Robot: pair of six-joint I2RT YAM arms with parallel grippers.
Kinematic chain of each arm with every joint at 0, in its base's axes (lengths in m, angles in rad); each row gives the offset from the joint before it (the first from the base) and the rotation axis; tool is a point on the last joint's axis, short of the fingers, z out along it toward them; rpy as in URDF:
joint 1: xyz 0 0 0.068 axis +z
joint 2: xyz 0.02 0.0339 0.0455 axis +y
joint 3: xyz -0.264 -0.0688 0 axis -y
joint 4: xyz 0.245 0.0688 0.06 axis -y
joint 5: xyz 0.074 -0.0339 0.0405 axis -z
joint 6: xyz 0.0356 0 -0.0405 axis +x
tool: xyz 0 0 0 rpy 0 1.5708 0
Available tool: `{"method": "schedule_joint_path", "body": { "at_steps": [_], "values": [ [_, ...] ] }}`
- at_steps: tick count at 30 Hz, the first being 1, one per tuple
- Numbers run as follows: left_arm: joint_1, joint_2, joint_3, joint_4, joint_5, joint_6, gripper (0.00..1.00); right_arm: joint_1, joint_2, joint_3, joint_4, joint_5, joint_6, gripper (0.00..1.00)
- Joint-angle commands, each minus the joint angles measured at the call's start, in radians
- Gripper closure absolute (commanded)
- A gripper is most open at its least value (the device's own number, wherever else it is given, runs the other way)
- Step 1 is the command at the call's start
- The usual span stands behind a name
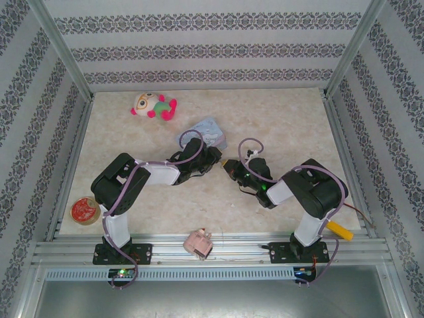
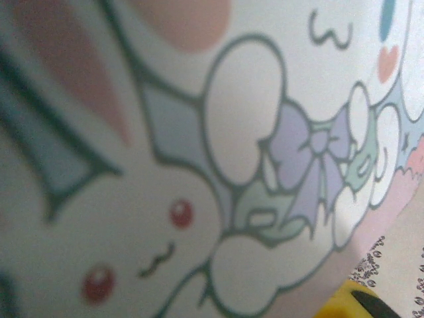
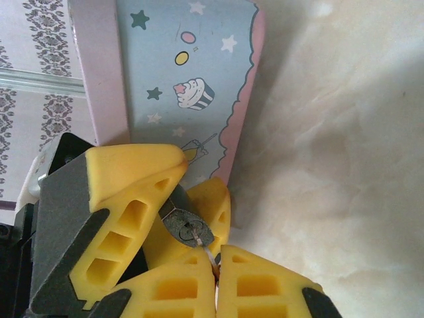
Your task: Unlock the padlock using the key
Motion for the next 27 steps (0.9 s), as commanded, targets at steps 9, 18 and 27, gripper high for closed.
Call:
{"method": "schedule_joint_path", "body": {
  "at_steps": [9,18,27],
  "values": [
    [-0.027,0.014,-0.019,-0.195,0.187,-0.061,1.00,-0.007,-0.011,-0.006,0.002,0.079,0.022,1.00],
    [-0.052,0.021,-0.019,-0.201,0.204,-0.066,1.00,0.030,-0.016,-0.029,-0.012,0.120,0.009,1.00],
    [-0.065,0.023,-0.008,-0.219,0.203,-0.049,1.00,0.053,-0.032,-0.053,-0.007,0.168,-0.043,1.00]
  ]
}}
